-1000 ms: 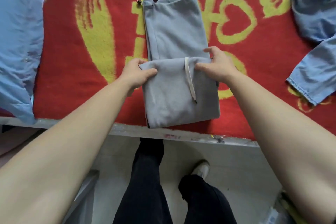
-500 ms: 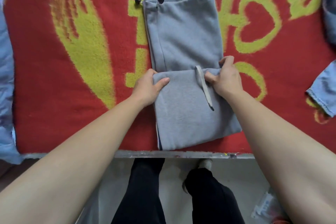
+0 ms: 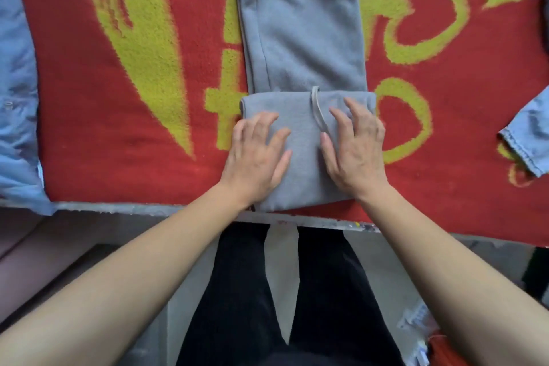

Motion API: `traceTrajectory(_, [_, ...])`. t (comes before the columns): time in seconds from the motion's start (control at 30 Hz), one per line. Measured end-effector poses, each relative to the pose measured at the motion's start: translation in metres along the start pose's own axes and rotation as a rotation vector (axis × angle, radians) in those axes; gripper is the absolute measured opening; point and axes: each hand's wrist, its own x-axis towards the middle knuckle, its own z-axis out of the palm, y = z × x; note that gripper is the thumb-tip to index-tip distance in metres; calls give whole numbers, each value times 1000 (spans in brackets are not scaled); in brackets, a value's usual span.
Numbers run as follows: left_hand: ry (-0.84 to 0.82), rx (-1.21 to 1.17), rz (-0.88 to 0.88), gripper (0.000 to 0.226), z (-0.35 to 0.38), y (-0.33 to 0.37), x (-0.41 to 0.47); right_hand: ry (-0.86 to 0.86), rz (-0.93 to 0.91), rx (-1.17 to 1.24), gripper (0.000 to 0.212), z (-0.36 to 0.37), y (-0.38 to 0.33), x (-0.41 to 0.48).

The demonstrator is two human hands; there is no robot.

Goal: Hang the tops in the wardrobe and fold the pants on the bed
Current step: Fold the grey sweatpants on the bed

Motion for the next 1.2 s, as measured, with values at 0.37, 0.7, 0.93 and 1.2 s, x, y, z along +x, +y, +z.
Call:
traceTrajectory(0.37, [-546, 306, -238, 125, 35, 60, -61, -298, -322, -316, 81, 19, 29, -77])
traceTrajectory(0.7, [-663, 184, -251, 85, 0, 68, -42, -563, -271, -126, 83, -23, 27, -47])
traceTrajectory(0.93, [-998, -149, -328, 48, -74, 83, -26, -969, -162, 5, 72, -101, 16, -42])
traceTrajectory(1.2, [-983, -726, -725, 34, -87, 39, 18, -1103, 46, 176, 79, -113, 20, 34])
